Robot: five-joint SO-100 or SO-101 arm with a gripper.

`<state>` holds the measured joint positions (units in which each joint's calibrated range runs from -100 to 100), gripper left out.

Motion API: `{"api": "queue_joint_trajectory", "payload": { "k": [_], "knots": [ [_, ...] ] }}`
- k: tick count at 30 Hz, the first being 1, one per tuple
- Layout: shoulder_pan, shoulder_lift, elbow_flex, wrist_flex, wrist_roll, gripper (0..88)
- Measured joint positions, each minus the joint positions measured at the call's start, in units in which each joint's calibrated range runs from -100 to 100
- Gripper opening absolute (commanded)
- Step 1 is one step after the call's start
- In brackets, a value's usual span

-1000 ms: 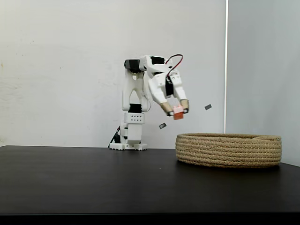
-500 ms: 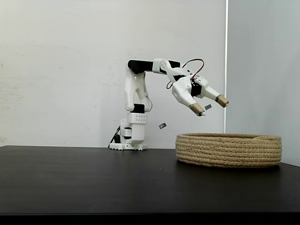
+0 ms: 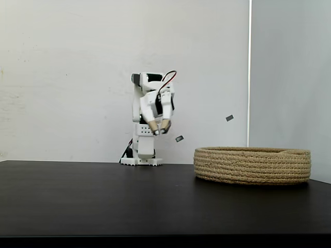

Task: Place the lego blocks in the tray

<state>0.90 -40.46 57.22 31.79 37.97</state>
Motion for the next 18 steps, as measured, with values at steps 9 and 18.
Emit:
{"api": "queue_joint_trajectory", "payload": {
  "k": [9,18],
  "knots": [
    [2.0,-21.6,31.2,-2.3,4.6,0.0],
    [-1.2,-39.0,41.9,7.8,8.2,0.0]
  ]
}}
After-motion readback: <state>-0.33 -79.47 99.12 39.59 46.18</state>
